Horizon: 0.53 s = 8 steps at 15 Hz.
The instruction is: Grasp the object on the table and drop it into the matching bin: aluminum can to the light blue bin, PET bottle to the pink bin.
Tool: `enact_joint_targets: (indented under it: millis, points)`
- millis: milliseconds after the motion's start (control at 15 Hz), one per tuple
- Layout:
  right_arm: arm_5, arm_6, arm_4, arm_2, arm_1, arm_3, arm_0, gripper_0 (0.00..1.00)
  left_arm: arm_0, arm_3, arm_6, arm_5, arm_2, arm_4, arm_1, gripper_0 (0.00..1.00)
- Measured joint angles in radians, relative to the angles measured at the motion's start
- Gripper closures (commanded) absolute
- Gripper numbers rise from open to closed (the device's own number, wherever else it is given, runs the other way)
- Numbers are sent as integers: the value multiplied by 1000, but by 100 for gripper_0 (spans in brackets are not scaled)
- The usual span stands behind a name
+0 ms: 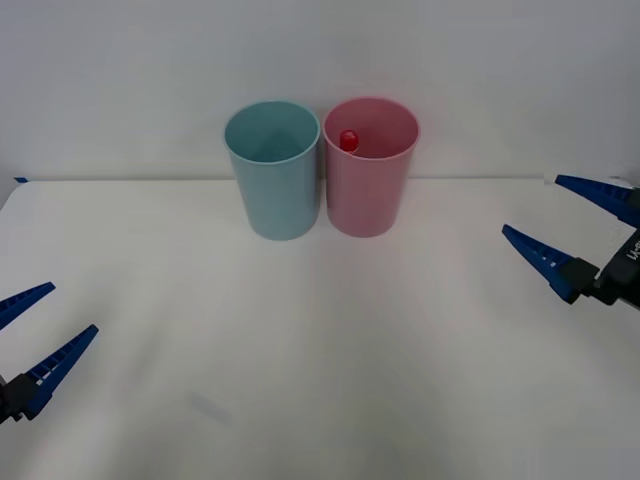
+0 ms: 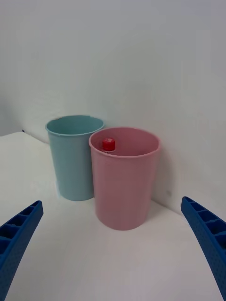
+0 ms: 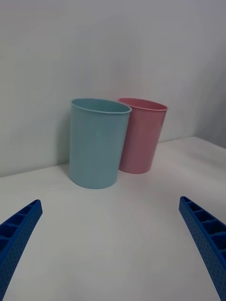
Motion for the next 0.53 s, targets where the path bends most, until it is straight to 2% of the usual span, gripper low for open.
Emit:
enact_joint_targets:
  millis: [533]
  points:
    - [-227, 82, 14, -204, 166, -12, 183, 0, 0, 0, 0, 0, 0, 0, 0, 0]
